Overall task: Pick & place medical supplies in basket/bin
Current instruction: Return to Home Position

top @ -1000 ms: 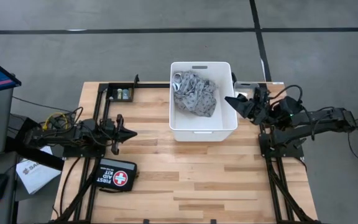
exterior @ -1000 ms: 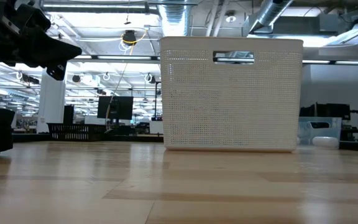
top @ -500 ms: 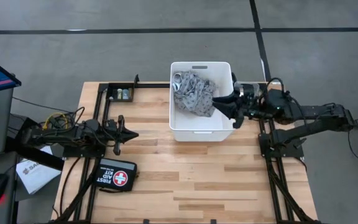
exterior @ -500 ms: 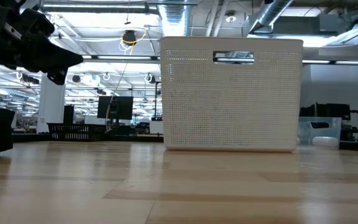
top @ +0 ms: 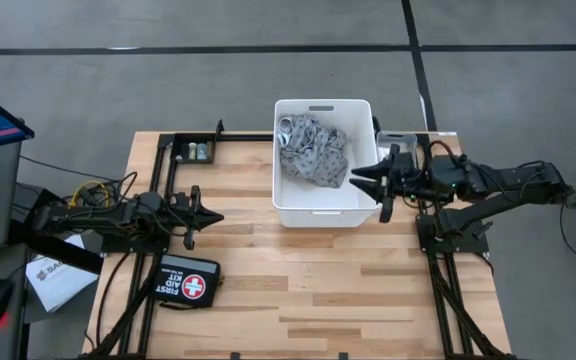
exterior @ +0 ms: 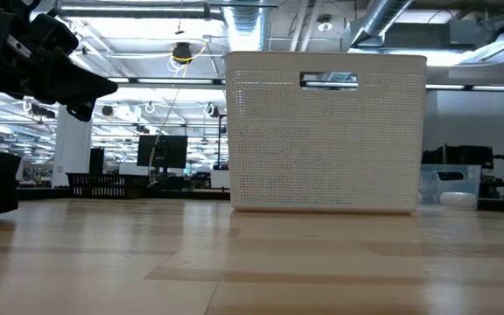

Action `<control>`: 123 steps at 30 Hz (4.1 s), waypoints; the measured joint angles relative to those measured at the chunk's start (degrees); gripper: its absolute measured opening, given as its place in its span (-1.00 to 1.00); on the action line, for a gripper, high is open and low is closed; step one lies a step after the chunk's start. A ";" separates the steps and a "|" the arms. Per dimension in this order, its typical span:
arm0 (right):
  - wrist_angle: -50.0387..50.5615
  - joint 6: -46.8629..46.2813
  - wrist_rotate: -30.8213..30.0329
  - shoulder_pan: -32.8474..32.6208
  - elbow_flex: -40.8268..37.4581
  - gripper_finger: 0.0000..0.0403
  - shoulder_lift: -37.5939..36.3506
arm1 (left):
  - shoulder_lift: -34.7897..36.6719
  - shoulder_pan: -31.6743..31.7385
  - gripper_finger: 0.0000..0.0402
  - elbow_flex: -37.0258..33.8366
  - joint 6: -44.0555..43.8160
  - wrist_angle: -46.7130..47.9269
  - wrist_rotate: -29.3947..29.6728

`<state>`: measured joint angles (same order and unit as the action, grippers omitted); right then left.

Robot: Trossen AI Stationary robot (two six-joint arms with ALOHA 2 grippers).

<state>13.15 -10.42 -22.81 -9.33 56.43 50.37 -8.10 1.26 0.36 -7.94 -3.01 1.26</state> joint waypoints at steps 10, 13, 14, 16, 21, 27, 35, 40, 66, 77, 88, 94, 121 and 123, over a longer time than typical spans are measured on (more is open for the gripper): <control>9.85 -0.79 6.40 -3.35 0.00 -0.44 -3.62 | 0.00 0.00 -1.00 0.00 0.00 -0.02 0.00; 10.30 0.89 9.56 -3.34 -1.00 -0.44 -5.99 | 0.00 0.00 -0.99 0.00 0.00 -0.02 0.00; 10.33 1.24 10.36 -3.32 -1.68 -0.44 -7.34 | 0.00 0.00 -0.99 0.00 0.00 -0.02 0.00; 9.90 1.77 11.57 -3.33 -3.45 -0.44 -9.92 | 0.00 0.00 -0.98 0.00 0.00 -0.02 -0.02; 6.81 1.36 12.28 -3.30 -10.75 -0.44 -16.58 | 0.00 0.00 -0.99 0.00 -0.01 -0.04 0.00; 2.56 -0.08 12.05 -3.20 -19.06 -0.44 -23.96 | 0.00 0.00 -0.99 0.00 0.00 -0.04 -0.01; 2.92 -2.47 12.24 0.21 -30.20 -0.44 -38.44 | 0.00 0.00 -0.99 0.00 -0.01 -0.04 0.00; 3.61 -4.63 12.44 1.99 -35.70 -0.44 -46.71 | 0.00 0.00 -1.00 0.00 -0.02 -0.04 0.00; -5.51 -6.03 11.15 4.89 -48.45 -0.44 -50.23 | -0.26 0.00 -1.00 0.00 0.00 -0.04 -0.02; -10.64 -5.33 11.64 4.90 -51.27 -0.44 -50.23 | -0.26 0.00 -1.00 0.00 0.00 -0.03 -0.02; -17.63 -8.93 17.15 1.03 -51.91 -0.50 -50.23 | -0.26 0.00 -1.00 0.00 -0.02 -0.02 0.00; -17.74 -14.78 19.12 -4.56 -51.81 -0.53 -50.23 | -0.26 0.00 -1.00 0.00 -0.02 -0.04 -0.02; 0.13 -10.32 18.28 1.32 -51.43 -0.55 -50.23 | -0.26 0.00 -1.00 -0.02 -0.02 -0.02 0.00; 0.15 -7.36 18.25 2.37 -51.43 -0.55 -50.23 | -0.26 0.00 -1.00 -0.02 -0.02 -0.04 0.00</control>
<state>13.30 -17.78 -4.56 -6.95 4.99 0.14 -8.36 1.26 0.34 -7.96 -3.04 1.26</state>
